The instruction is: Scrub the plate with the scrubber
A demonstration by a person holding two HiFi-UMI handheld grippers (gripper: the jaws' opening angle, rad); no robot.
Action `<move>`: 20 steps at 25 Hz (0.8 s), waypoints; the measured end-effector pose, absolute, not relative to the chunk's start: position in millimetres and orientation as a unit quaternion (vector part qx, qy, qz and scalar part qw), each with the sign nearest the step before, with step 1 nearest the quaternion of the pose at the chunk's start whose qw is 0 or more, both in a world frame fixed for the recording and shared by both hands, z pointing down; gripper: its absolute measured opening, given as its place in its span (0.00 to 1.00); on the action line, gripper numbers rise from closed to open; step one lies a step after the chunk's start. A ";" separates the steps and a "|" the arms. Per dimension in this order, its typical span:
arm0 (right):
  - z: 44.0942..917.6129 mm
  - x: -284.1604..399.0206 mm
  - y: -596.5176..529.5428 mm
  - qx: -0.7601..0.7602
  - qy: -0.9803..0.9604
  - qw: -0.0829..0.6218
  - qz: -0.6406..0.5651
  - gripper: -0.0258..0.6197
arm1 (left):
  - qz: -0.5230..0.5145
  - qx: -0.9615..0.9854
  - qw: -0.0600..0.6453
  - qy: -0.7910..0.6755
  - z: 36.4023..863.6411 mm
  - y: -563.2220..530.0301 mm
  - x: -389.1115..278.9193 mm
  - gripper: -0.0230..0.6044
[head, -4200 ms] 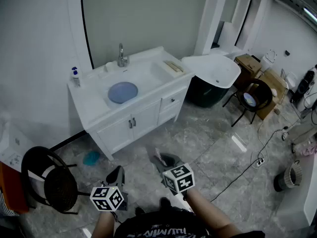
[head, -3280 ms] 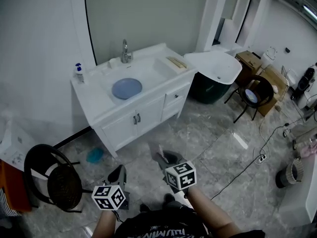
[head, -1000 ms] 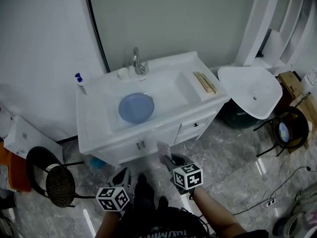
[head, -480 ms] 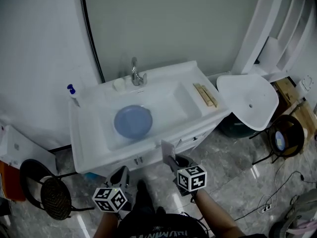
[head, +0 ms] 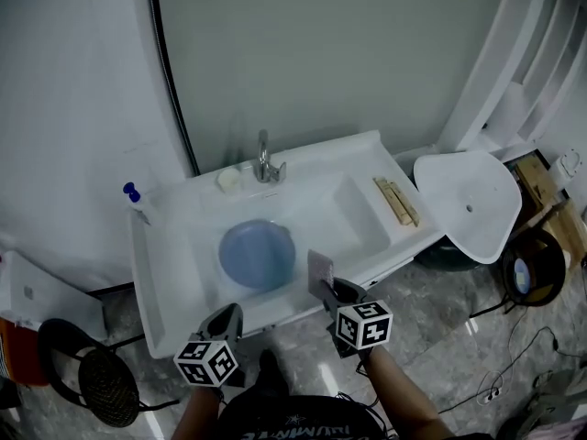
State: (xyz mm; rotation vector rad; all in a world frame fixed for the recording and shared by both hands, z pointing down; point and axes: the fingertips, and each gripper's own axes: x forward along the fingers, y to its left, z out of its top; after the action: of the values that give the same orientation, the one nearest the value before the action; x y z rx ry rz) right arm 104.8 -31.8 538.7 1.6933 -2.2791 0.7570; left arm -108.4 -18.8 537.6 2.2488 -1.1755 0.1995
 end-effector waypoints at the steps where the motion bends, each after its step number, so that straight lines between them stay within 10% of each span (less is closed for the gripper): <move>1: 539.1 103.2 -38.0 0.574 -0.771 0.103 0.257 0.16 | 0.078 0.845 0.297 -0.438 539.3 -25.8 -109.0 0.07; 20: 550.2 91.3 -124.5 0.612 -0.734 0.116 0.269 0.16 | 0.115 0.865 0.325 -0.365 581.2 -123.5 -106.3 0.07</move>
State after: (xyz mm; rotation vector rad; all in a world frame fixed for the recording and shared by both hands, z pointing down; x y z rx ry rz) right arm 91.3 -124.5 550.2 1.7937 -2.1507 0.7875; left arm -106.3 -123.5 581.2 2.2681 -0.9569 0.3021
